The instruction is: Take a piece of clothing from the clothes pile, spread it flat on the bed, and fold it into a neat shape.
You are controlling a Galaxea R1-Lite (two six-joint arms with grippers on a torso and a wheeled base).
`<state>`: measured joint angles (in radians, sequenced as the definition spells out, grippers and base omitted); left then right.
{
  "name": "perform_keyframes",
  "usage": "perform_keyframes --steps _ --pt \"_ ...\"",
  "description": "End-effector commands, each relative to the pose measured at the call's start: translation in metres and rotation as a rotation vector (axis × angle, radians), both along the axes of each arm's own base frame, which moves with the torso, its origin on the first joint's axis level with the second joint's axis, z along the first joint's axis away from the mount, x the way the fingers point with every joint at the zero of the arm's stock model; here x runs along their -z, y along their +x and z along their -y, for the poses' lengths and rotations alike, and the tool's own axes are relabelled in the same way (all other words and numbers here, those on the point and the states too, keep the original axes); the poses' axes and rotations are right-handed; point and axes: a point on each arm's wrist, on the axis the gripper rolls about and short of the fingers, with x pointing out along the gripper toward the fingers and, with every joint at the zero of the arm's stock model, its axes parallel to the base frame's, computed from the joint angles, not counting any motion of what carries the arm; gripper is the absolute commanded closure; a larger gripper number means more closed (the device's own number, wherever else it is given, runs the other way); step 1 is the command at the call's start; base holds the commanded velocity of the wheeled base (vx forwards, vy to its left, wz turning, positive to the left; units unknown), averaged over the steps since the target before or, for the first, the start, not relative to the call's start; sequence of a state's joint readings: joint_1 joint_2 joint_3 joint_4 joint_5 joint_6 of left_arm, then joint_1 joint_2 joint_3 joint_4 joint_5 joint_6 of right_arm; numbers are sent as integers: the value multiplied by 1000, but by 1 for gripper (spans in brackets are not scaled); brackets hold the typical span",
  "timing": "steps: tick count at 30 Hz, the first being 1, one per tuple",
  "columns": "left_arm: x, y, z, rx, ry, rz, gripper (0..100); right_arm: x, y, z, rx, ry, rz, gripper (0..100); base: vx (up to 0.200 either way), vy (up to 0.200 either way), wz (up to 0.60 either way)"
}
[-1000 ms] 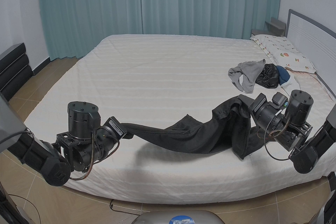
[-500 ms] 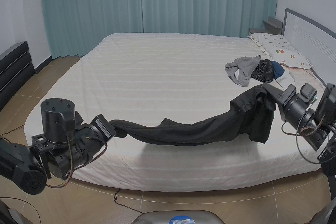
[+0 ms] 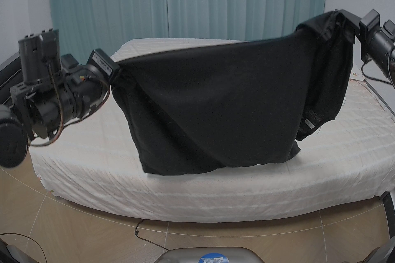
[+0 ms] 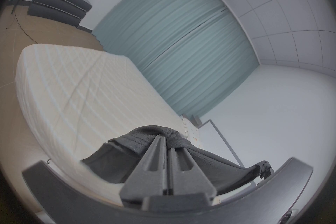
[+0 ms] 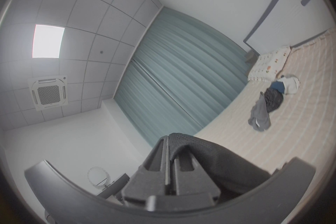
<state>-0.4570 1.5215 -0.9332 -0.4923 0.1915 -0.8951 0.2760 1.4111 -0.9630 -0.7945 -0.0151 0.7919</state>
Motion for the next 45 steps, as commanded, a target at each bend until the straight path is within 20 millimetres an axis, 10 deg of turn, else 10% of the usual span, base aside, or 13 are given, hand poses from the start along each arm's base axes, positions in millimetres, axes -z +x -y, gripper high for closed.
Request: perform_keyframes --steps 1,8,20,44,45 --pt "-1 71 -3 -96 20 -27 100 8 81 0 97 -27 -82 100 0 0 0" --pt "33 129 7 -121 43 -81 100 51 149 -16 105 -35 -148 100 114 0 0" --pt "91 202 12 -155 105 -124 100 112 202 -28 108 -66 -152 100 200 0 0" --pt "212 241 31 -186 189 -301 100 258 262 -40 112 -142 -391 100 67 0 0" --pt "217 243 32 -196 194 -306 0 262 264 -40 112 -143 -396 0 0 0 0"
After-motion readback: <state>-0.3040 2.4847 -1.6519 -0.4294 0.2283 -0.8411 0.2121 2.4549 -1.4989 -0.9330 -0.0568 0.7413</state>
